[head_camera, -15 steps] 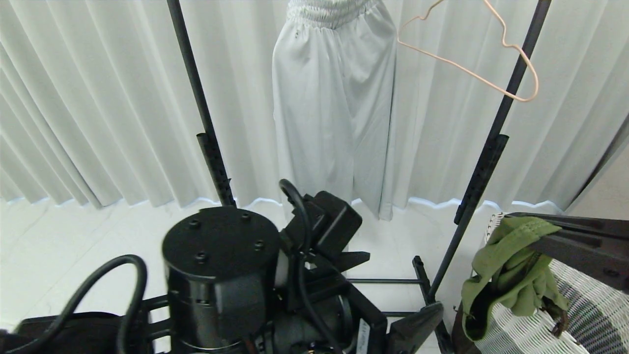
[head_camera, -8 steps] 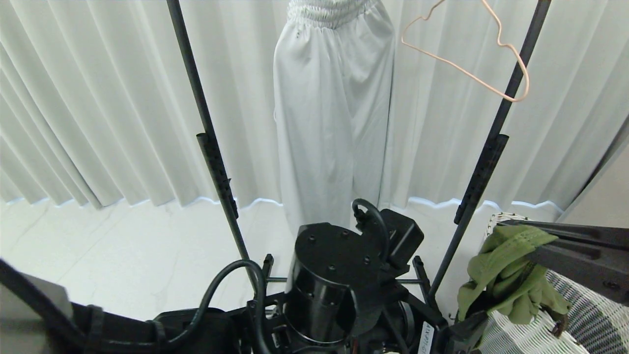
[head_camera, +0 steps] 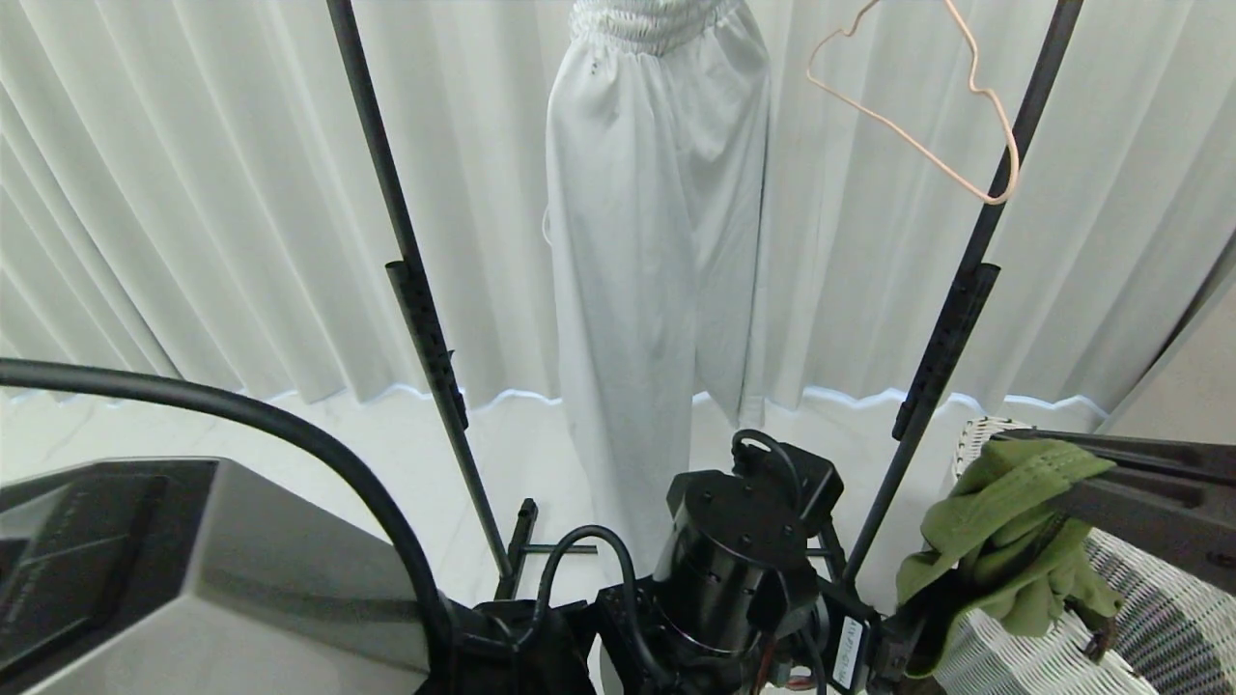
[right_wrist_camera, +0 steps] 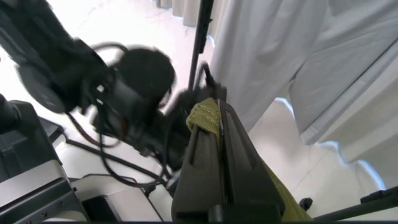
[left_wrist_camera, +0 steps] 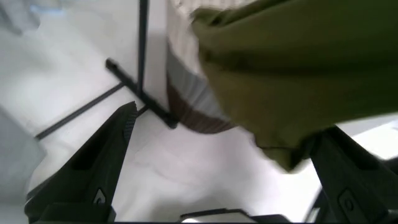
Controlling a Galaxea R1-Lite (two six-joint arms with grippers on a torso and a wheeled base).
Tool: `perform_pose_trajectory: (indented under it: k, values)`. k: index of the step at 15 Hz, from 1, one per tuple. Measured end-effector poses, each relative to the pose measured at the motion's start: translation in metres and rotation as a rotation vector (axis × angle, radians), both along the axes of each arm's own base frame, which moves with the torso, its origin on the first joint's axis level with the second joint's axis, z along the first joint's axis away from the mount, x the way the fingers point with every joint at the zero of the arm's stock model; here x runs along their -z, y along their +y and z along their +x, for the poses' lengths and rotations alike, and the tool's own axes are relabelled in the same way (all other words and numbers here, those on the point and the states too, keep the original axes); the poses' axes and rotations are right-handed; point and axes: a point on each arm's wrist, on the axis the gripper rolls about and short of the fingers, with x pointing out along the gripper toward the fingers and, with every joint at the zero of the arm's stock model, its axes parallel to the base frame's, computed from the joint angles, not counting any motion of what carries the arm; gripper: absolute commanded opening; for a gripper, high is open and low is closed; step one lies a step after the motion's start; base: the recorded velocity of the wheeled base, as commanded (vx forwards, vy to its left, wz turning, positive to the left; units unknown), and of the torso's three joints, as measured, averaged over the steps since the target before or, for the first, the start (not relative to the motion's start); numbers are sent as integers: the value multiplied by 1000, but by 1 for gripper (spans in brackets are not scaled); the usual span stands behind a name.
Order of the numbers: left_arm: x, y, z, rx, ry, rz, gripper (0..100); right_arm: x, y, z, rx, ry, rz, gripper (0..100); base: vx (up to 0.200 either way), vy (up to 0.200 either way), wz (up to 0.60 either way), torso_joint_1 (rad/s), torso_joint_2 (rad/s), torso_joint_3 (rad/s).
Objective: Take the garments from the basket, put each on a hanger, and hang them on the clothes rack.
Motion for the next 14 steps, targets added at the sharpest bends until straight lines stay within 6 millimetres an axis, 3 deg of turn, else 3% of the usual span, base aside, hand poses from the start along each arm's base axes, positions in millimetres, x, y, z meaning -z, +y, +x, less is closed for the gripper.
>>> perform_pose_trajectory:
  k: [2, 3, 6, 9, 14]
  values:
    - [9, -1, 3, -4, 11, 21, 100, -1, -3, -1, 0, 0, 9, 0, 0, 0, 0, 0, 0, 0]
    - [12, -1, 5, -8, 14, 28, 0, -2, -5, -2, 1, 0, 13, 0, 0, 0, 0, 0, 0, 0]
    - [16, -1, 6, -11, 12, 36, 0, -3, -8, -3, 1, -3, 23, 0, 0, 0, 0, 0, 0, 0]
    - [17, -1, 4, -46, -107, 58, 0, -3, -10, -2, 11, 10, 36, 0, 0, 0, 0, 0, 0, 0]
    - [23, 20, -4, -68, -234, 94, 0, -1, -13, 6, 79, 65, 67, 0, 0, 0, 0, 0, 0, 0]
